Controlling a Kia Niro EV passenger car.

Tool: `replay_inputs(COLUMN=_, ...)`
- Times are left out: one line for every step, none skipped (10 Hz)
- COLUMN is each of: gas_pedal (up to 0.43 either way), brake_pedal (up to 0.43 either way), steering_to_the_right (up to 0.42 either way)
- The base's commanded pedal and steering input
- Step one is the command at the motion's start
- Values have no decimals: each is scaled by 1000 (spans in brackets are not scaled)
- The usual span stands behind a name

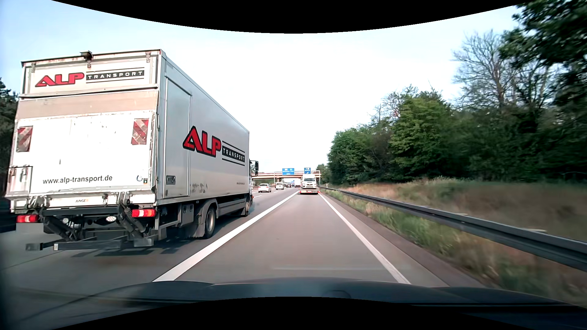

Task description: Follow the waypoints while adhering to traffic rules and regulations

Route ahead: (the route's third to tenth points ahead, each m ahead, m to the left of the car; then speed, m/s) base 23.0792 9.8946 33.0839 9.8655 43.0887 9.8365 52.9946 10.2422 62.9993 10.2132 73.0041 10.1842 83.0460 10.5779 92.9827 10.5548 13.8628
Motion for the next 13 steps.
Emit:
replay_inputs(gas_pedal=79, brake_pedal=0, steering_to_the_right=-5)
replay_inputs(gas_pedal=79, brake_pedal=0, steering_to_the_right=-6)
replay_inputs(gas_pedal=79, brake_pedal=0, steering_to_the_right=-7)
replay_inputs(gas_pedal=79, brake_pedal=0, steering_to_the_right=-7)
replay_inputs(gas_pedal=79, brake_pedal=0, steering_to_the_right=-7)
replay_inputs(gas_pedal=79, brake_pedal=0, steering_to_the_right=-7)
replay_inputs(gas_pedal=79, brake_pedal=0, steering_to_the_right=-7)
replay_inputs(gas_pedal=79, brake_pedal=0, steering_to_the_right=-7)
replay_inputs(gas_pedal=79, brake_pedal=0, steering_to_the_right=-6)
replay_inputs(gas_pedal=79, brake_pedal=0, steering_to_the_right=-6)
replay_inputs(gas_pedal=79, brake_pedal=0, steering_to_the_right=-5)
replay_inputs(gas_pedal=79, brake_pedal=0, steering_to_the_right=-5)
replay_inputs(gas_pedal=79, brake_pedal=0, steering_to_the_right=-5)
